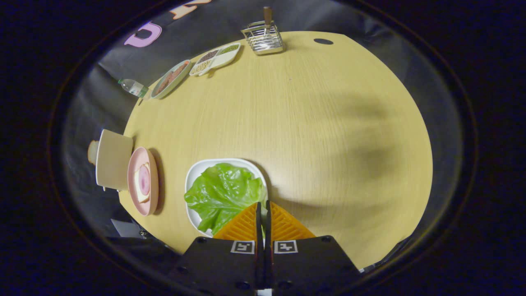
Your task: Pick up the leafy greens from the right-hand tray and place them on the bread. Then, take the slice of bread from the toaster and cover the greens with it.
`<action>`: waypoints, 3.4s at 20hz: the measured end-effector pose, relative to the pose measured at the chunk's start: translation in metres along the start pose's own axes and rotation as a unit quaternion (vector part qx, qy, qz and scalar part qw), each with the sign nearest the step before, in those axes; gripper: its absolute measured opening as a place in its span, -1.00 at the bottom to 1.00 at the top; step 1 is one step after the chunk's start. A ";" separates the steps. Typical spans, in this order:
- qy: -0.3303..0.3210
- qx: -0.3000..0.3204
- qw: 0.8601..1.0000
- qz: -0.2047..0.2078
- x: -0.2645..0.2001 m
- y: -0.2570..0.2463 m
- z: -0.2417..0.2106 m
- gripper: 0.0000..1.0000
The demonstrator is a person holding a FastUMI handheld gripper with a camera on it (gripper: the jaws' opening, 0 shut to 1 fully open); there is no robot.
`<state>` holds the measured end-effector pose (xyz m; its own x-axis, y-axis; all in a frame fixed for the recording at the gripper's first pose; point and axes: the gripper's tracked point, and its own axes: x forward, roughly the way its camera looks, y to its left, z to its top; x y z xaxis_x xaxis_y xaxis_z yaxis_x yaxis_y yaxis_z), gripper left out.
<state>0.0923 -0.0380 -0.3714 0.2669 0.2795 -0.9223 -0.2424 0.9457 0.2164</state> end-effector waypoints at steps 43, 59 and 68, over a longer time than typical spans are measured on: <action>0.034 -0.096 0.991 0.086 0.026 0.287 -0.018 -0.85; -0.048 -0.052 0.996 0.046 -0.021 0.284 0.015 1.00; -0.041 -0.075 0.992 0.096 -0.073 0.371 0.018 1.00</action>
<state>-0.0003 0.2956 -0.2183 0.2763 0.4710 -0.8378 -0.4302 0.8401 0.3305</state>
